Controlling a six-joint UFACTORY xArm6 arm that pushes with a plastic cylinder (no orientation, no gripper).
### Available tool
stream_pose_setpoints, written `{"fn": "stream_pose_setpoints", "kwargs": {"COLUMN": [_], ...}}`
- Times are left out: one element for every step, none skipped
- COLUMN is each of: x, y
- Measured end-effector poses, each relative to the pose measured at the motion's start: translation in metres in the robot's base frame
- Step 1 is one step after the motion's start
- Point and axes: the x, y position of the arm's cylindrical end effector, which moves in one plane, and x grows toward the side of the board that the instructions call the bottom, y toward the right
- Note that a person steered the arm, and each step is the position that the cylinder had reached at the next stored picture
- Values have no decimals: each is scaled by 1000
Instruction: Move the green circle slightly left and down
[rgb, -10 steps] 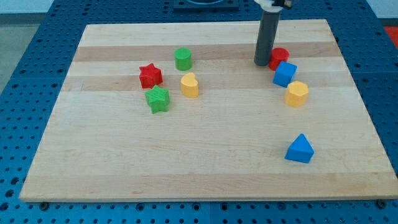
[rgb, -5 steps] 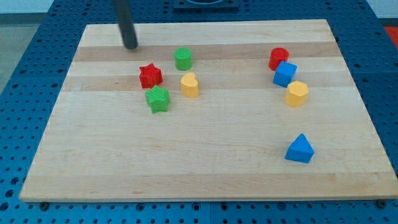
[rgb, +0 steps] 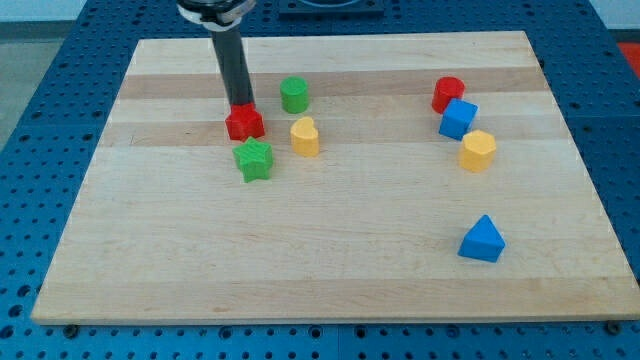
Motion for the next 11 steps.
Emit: {"fn": "stream_pose_setpoints", "kwargs": {"x": [-6,-22,-28,-29,-29,-29,-29,-29,-29,-31,-39], "y": [23,39,59,76,91,96,100,117,137,155,171]}}
